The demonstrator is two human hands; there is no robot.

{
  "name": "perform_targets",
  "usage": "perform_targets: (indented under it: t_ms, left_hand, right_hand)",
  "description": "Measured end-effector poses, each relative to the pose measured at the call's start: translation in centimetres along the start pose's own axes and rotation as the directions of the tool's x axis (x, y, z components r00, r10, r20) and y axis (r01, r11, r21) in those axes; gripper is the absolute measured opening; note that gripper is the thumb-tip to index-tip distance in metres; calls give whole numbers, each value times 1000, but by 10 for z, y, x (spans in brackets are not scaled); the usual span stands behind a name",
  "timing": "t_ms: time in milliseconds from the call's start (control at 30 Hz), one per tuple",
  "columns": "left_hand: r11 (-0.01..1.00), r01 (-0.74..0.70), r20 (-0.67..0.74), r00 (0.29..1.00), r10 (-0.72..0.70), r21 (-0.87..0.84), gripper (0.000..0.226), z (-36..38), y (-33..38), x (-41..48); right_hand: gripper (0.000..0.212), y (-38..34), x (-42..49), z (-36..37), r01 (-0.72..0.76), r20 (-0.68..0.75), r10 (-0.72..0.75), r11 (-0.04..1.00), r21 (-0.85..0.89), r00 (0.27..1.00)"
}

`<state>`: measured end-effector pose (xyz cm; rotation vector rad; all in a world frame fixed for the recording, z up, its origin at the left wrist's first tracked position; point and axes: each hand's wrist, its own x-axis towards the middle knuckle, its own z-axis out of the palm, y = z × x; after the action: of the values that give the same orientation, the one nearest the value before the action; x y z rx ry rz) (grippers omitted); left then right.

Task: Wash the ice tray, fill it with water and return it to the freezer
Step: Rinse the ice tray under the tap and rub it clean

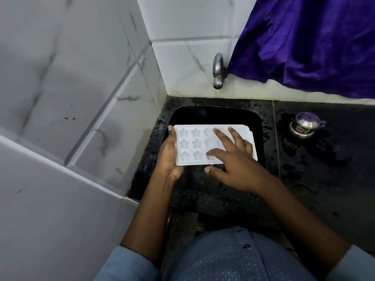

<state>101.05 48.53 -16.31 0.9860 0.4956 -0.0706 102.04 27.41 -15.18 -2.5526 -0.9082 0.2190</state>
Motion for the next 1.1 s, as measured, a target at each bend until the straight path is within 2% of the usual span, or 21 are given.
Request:
perform_targets:
  t_ms: [133,267,467,633,800,1000,1100]
  left_hand:
    - [1000,5,-9,1000,-5,-2,81,-1,0,1]
    - [1000,5,-13,1000,-5,-5,81,-1,0,-1]
    - [1000,1,-29,1000,-1,3,79,0,2,-1]
    - [1000,5,-16,1000,-5,4,81,0,1,-1]
    - [1000,8,-15,1000,-8,-1,81,0,3,2]
    - [1000,-3,-19,1000,3,14,81,-2,1,3]
    - [1000,-5,-12,1000,5,1,81,-3,1,4]
  right_hand:
    - [42,0,0,2,1,53,0,1000,-19,999]
    - [34,0,-1,3,13,-1,-13,1000,8,1000]
    - [43,-1,-2,4,-5,30,6,999,-32,1000]
    - [37,-1,0,4,-8,-20,9,1000,13,1000]
    - [44,-2,2,5,-14,14,15,1000,-13,1000]
    - [34,2,4,3,-5,-28,5,1000,1,1000]
    - [40,1,4,3,-12,0,12,1000,-19,1000]
